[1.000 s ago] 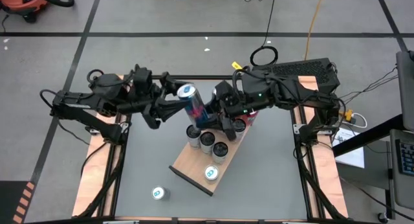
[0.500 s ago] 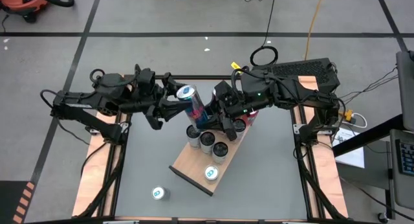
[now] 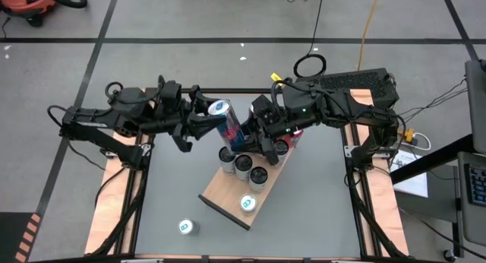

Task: Place canned beverage on shelf
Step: Put the blue soda can on the shelf aligned with the other blue soda can

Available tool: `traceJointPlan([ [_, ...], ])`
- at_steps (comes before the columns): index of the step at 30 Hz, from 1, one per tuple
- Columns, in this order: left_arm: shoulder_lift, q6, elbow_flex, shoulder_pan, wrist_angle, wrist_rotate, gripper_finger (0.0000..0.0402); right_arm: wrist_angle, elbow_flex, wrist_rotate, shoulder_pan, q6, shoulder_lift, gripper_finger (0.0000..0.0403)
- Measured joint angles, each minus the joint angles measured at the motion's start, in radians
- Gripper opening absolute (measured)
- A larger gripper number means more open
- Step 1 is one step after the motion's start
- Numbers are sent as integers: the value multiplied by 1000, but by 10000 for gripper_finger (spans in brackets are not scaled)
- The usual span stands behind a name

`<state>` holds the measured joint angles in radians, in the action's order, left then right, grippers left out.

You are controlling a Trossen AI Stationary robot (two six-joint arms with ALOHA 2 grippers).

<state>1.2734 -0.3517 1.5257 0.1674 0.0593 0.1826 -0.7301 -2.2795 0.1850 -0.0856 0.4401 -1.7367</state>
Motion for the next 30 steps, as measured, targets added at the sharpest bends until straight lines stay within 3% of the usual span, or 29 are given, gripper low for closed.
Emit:
traceJointPlan([
  [6,0,-6,0,10,10,14,225,2,0,1,0,0,0,203],
  [19,-11,-35,-2,56,5,87,226,-89,-1,-4,0,-48,28,316],
  [30,-56,-65,-1,59,12,108,226,-235,-1,-58,53,-80,76,327],
])
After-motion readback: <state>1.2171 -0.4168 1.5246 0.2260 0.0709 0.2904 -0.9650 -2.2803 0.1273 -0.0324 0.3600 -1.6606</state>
